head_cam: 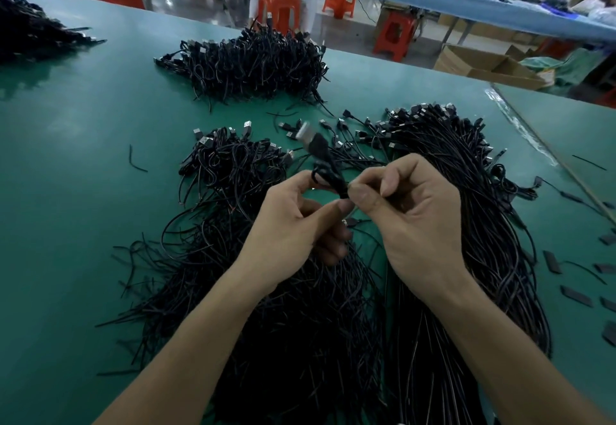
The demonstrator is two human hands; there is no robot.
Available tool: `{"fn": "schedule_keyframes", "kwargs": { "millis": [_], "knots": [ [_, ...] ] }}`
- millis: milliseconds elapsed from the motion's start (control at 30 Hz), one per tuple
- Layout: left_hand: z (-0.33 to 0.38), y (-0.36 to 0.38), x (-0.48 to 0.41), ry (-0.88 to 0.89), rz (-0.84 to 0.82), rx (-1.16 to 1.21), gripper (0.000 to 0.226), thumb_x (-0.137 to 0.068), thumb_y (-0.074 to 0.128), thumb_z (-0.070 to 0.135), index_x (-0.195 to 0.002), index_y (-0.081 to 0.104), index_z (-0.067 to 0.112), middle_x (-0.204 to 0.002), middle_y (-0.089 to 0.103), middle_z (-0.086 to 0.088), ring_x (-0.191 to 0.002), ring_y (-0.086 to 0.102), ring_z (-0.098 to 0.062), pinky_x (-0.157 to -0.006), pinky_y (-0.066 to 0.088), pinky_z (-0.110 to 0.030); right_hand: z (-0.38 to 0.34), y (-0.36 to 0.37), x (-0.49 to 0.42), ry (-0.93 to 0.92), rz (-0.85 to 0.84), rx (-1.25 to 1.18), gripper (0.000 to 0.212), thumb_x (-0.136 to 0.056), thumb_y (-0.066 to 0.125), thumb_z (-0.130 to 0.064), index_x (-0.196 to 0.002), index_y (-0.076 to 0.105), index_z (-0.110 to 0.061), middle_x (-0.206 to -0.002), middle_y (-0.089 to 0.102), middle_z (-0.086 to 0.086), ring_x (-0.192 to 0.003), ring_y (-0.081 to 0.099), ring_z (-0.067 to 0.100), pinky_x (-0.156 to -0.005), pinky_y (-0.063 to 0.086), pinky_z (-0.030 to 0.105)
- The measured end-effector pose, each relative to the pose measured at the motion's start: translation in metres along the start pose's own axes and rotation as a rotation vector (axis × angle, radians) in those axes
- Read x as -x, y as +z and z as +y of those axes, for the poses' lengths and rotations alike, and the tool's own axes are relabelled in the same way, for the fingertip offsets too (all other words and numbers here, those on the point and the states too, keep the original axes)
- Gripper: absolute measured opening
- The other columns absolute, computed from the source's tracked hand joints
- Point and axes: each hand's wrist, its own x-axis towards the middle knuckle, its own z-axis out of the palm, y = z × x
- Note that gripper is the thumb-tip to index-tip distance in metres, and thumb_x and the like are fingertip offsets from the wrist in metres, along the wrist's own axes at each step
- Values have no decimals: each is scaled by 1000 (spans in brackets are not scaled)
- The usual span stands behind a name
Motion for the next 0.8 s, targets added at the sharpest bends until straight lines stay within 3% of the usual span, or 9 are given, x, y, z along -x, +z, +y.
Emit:
{"fn": "schedule_keyframes", "kwargs": {
  "millis": [100,167,267,333,400,500,600,800],
  "knots": [
    [2,4,0,26,11,68,27,-94,64,7,-119,59,-1,-81,76,-13,-69,74,-23,-62,59,-28,3,3,1,0,12,-23,37,-85,69,9,-74,44,-16,-82,70,3,-77,70,18,-74,58,31],
    [3,3,-1,79,32,51,15,-98,56,2,-110,65,4,-90,77,-8,-82,75,-21,-71,60,-28,4,2,1,1,47,26,37,-84,71,6,-74,46,-18,-82,70,1,-81,71,20,-76,59,37],
    [7,2,-1,105,88,55,27,-103,45,1,-102,69,12,-91,74,2,-86,71,-14,-74,59,-28,8,1,2,72,59,6,31,-82,73,-3,-71,48,-18,-78,69,0,-80,69,21,-77,60,39],
    [7,4,0,156,115,0,19,-102,52,8,-99,70,15,-89,73,-3,-84,69,-12,-74,57,-24,10,2,4,95,39,2,31,-85,71,1,-71,49,-16,-78,70,3,-75,70,17,-71,59,30],
    [7,4,1,199,139,-43,10,-94,66,11,-100,66,20,-87,74,-5,-79,67,-9,-73,54,-18,10,2,7,68,29,65,34,-86,71,2,-71,49,-18,-80,70,8,-78,70,19,-74,59,30],
    [5,0,0,212,135,-34,37,-86,75,7,-111,53,23,-91,77,-2,-78,70,-13,-71,54,-19,10,1,7,92,-14,56,33,-85,73,-4,-72,49,-21,-81,71,9,-80,70,26,-75,60,40],
    [3,0,0,237,91,-55,42,-86,75,6,-116,54,25,-98,78,1,-86,74,-15,-75,56,-21,11,-2,4,171,-24,33,36,-86,71,2,-71,46,-19,-76,70,3,-74,67,22,-74,60,45],
    [1,0,2,408,83,-402,31,-84,75,18,-107,67,37,-103,73,16,-105,66,-13,-86,53,-31,16,-6,3,325,-22,-173,41,-85,63,15,-70,42,-17,-64,63,-10,-66,59,4,-69,54,20]
  ]
}}
